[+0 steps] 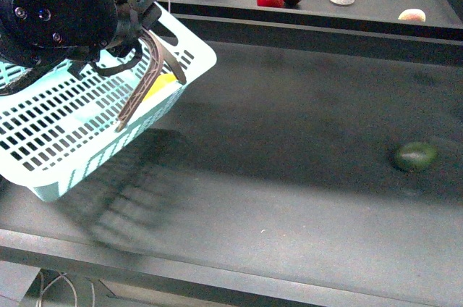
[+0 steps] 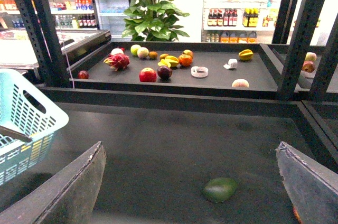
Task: Pick mango with right arm and hold basket with left
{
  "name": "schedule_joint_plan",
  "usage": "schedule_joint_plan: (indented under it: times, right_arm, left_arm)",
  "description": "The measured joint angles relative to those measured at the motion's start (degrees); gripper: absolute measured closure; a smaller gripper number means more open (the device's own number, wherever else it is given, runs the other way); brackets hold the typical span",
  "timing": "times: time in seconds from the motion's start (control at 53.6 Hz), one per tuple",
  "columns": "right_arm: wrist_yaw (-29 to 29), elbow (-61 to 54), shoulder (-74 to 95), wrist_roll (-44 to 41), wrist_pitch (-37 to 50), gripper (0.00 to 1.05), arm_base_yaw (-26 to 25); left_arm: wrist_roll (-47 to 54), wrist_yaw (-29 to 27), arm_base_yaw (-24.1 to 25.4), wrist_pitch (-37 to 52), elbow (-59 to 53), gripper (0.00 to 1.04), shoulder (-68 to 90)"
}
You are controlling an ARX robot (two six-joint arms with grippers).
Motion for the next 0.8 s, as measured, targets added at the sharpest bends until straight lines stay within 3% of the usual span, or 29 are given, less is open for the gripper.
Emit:
schedule_joint_plan:
  times: [0.299, 0.504, 0.802]
  right_arm:
    - [0.0, 0.0, 0.0, 0.0, 0.0, 0.08, -0.02]
    - [-0.02, 0.0, 0.0, 0.0, 0.0, 0.08, 0.0]
    - [0.0, 0.0, 0.0, 0.0, 0.0, 0.08, -0.02]
  left_arm:
    - [-22.86, -0.42, 1.88, -5.62, 10.99, 1.0, 6.69]
    - [-29.44, 2.21, 1.97, -8.02, 18.12, 1.0, 11.3]
    - [-31.98, 0.44, 2.32, -16.76, 26.67, 0.98, 15.74]
